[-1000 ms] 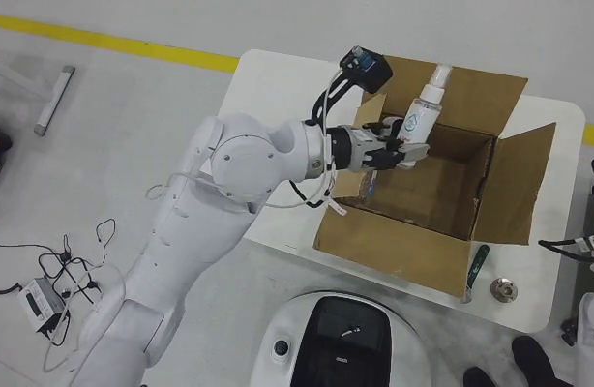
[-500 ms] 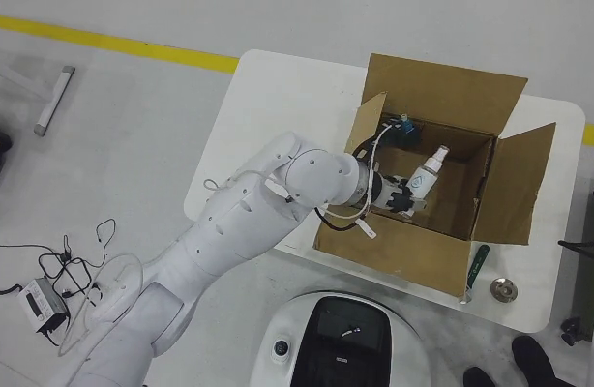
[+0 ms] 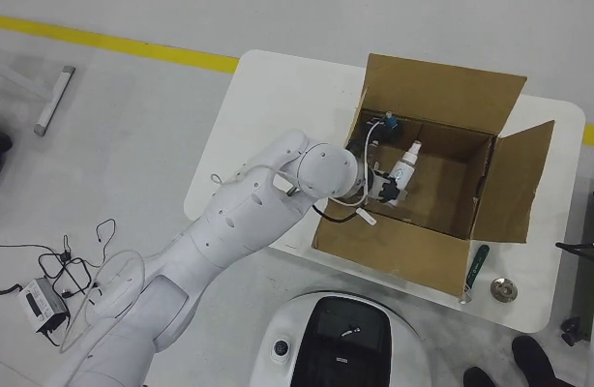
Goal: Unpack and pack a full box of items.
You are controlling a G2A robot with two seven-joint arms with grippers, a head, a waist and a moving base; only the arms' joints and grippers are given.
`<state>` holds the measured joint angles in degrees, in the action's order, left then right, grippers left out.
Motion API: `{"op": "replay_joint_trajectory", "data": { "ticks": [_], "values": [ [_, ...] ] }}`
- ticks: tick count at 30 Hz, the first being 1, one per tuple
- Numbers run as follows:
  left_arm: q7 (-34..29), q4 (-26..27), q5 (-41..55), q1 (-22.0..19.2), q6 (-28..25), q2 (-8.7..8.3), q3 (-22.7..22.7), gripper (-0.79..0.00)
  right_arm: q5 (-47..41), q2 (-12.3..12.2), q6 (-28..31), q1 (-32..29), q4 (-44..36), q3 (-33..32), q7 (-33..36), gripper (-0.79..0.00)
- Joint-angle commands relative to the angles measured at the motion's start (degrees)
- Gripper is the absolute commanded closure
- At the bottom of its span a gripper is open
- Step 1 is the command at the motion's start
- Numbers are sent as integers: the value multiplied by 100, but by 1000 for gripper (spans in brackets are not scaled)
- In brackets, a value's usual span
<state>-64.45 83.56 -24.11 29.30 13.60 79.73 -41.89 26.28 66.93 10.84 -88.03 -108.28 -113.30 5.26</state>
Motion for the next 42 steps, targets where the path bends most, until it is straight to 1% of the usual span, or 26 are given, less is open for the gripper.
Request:
{"op": "replay_joint_trajectory", "data": {
  "ticks": [1, 2, 3, 4, 5, 15, 19, 23, 26, 31, 34, 37, 42],
  "values": [
    [1, -22, -74, 17, 36, 6, 34, -86, -7, 2, 2, -3, -1, -3, -1, 0],
    [8, -27, -92, 27, 57, 10, 44, -135, -8, 2, 4, -6, -2, -5, -1, 0],
    [7, -30, -101, 37, 75, 14, 54, -240, -8, 3, 6, -10, -5, -6, -1, 0],
    [5, -27, -91, 44, 92, 19, 54, -372, -9, 4, 7, -16, -8, -7, -3, 0],
    [0, -26, -85, 46, 105, 23, 52, -785, -15, 5, 12, -24, -10, -6, 7, 0],
    [155, 79, -42, 19, 42, 59, -43, -785, -13, 15, 2, -45, -22, 19, 15, 0],
    [398, 218, -155, 28, -108, 38, -194, -785, -16, 19, 5, -24, -5, 45, 14, 0],
    [517, 400, -741, 66, -256, -54, -382, -785, 4, 21, -8, -12, -6, 57, 23, 0],
    [489, 749, -1297, 120, -403, -156, -596, -785, 10, 22, -23, -5, -21, 52, 19, 0],
    [151, 1449, -2131, 296, -591, -331, -986, -785, 23, 24, -40, -9, -39, 35, 32, 0],
    [-49, 1712, -2641, 417, -738, -409, -1101, -785, 24, 29, -48, -22, -88, 73, 42, 0],
    [-170, 1773, -2781, 566, -784, -455, -1233, -785, 29, 34, -71, -27, -129, 117, 51, 0],
    [-227, 1704, -2957, 807, -816, -499, -1335, -785, 51, 38, -80, -22, -161, 136, 54, 0]
  ]
}}
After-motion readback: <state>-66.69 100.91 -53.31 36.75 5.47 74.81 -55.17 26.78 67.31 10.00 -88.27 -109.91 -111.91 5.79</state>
